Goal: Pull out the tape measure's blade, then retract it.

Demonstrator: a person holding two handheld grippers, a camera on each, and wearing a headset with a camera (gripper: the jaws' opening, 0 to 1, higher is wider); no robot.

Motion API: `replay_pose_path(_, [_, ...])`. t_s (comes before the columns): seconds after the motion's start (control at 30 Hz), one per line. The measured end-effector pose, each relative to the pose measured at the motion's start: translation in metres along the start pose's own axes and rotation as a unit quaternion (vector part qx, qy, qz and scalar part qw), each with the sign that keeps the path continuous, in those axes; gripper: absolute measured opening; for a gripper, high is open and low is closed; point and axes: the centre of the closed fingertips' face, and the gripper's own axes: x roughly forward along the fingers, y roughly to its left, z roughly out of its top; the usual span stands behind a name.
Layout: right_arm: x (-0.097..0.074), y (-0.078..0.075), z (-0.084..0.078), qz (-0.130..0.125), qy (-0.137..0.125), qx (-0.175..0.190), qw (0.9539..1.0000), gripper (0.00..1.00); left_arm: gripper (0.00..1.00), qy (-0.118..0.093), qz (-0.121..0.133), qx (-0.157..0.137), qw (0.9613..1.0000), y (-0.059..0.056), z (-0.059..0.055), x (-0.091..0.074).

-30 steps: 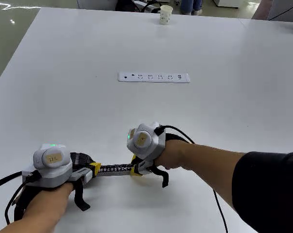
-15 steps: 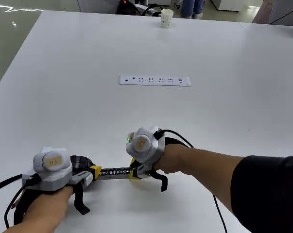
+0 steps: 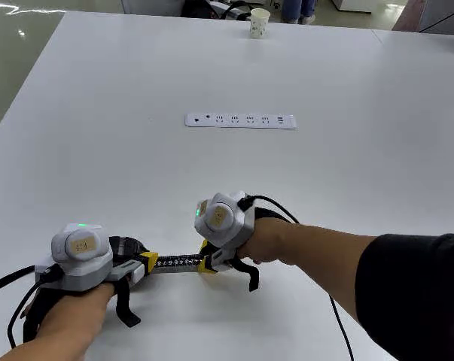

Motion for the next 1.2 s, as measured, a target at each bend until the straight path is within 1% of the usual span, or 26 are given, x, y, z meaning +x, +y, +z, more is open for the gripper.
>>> replay_pose_path(0.5, [0.002, 0.0, 0.004, 0.002, -0.005, -0.001, 1.0, 0.11, 0.63, 0.0, -0.003, -0.002, 1.0, 0.0, 0.0, 0.0])
replay_pose_path(0.8, [0.006, -0.001, 0.009, 0.008, -0.009, 0.0, 0.9999, 0.11, 0.63, 0.001, -0.005, -0.003, 1.0, 0.0, 0.0, 0.001])
replay_pose_path(1.07, [0.007, -0.001, 0.011, 0.006, -0.009, 0.0, 0.9999, 0.11, 0.63, 0.001, -0.007, -0.003, 1.0, 0.0, 0.0, 0.001])
replay_pose_path(1.2, [0.008, -0.001, 0.014, 0.011, -0.018, 0.007, 0.9997, 0.1, 0.63, -0.001, -0.007, -0.003, 1.0, 0.0, 0.0, 0.0])
